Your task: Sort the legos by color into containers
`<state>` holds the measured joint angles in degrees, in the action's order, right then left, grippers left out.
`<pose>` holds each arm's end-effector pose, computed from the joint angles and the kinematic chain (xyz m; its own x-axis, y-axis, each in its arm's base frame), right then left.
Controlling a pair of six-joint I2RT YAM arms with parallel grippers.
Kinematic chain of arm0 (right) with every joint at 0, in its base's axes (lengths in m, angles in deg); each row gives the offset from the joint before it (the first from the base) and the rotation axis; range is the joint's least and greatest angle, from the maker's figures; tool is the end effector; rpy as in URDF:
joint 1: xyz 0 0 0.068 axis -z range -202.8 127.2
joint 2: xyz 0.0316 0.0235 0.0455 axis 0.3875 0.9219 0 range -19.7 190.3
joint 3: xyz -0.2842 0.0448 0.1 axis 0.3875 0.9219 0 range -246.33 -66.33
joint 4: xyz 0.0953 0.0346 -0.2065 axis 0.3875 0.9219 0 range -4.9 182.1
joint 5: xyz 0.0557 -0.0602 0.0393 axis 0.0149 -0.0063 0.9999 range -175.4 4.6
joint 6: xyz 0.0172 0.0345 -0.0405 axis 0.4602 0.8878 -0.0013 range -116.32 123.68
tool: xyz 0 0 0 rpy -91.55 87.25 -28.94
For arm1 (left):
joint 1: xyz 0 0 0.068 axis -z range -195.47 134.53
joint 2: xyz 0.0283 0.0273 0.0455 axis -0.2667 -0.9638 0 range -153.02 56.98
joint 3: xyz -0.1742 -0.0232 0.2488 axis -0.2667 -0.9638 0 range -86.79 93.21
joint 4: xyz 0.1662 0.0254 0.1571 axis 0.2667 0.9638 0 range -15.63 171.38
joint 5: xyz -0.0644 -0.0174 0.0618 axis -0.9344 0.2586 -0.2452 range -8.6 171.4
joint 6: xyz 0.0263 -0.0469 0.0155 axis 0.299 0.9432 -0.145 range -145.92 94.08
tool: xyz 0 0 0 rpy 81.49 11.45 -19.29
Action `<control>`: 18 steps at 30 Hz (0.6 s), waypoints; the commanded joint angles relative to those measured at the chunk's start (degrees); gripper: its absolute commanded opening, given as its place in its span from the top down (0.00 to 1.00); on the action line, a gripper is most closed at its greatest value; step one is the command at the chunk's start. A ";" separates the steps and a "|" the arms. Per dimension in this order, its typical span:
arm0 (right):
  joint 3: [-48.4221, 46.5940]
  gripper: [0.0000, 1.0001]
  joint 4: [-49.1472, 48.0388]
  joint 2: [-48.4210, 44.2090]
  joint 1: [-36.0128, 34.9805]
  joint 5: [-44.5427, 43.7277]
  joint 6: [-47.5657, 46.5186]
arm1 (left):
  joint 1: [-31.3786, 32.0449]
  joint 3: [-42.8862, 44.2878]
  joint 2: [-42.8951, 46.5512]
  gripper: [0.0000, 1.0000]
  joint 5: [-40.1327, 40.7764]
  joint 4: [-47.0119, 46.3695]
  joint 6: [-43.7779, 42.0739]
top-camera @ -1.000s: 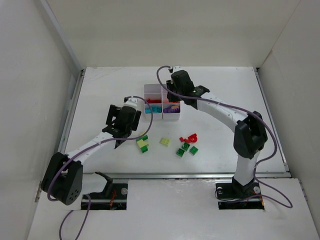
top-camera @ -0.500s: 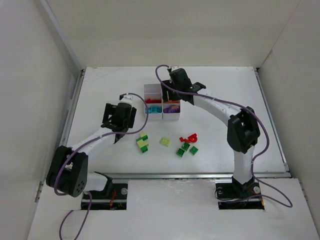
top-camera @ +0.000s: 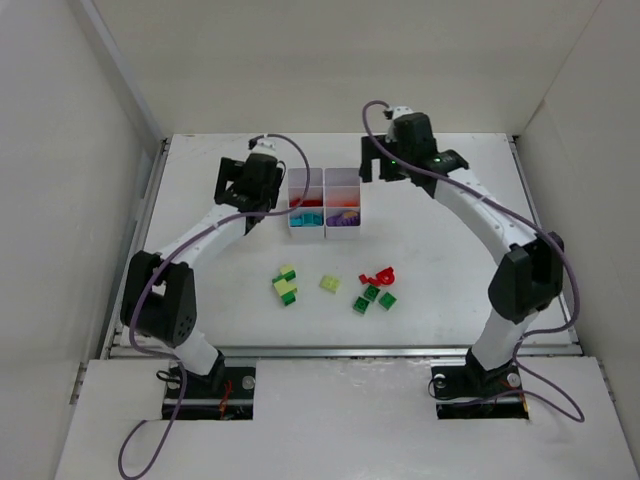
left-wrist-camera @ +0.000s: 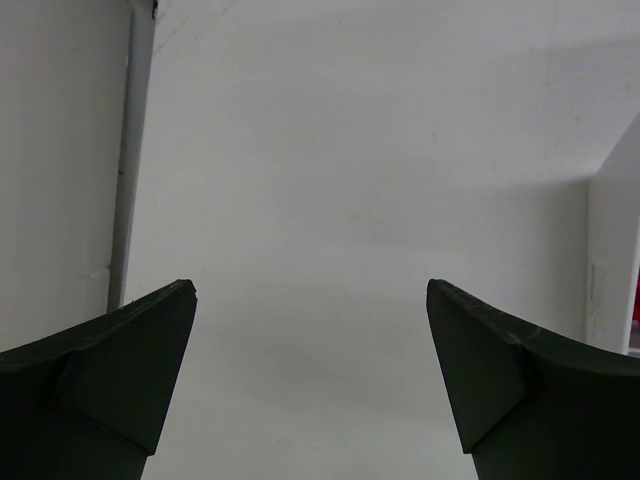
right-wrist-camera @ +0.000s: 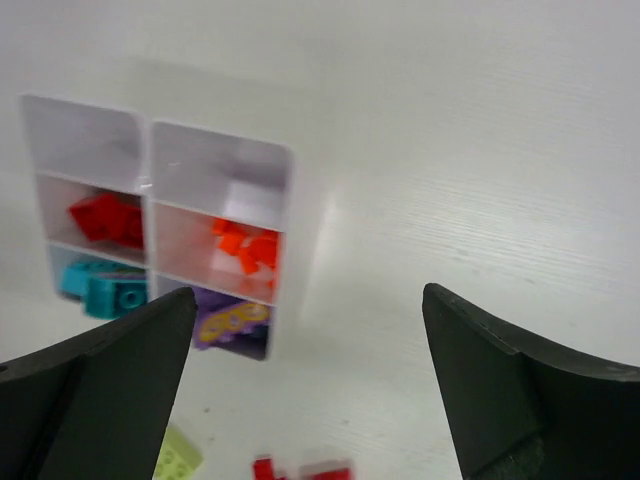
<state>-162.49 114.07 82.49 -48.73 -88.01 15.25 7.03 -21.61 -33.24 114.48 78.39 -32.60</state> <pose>0.3526 0.1694 0.3765 -0.5863 -0.0621 -0.8077 -0.2916 0.9464 0.1389 0.3137 -0.1073 0.3236 -0.4596 0.2957 -0.8374 -0.0673 0.9286 0.3649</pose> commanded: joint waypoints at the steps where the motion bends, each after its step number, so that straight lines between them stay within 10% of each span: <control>1: 6.66 0.00 -5.84 -5.84 3.43 1.05 0.03 | 0.00 8.44 -0.84 0.00 3.21 8.37 1.40; 10: 12.48 0.00 -3.22 -11.40 -7.20 -33.85 -0.61 | 2.20 5.05 4.60 0.00 -3.27 0.04 -5.17; 18: 28.30 0.00 -6.58 -22.48 0.27 -5.47 2.66 | 3.25 -7.35 10.49 0.00 -12.67 -4.55 -1.96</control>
<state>-136.31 110.18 63.22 -49.47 -101.59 16.24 9.61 -27.68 -25.98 106.96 76.22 -36.92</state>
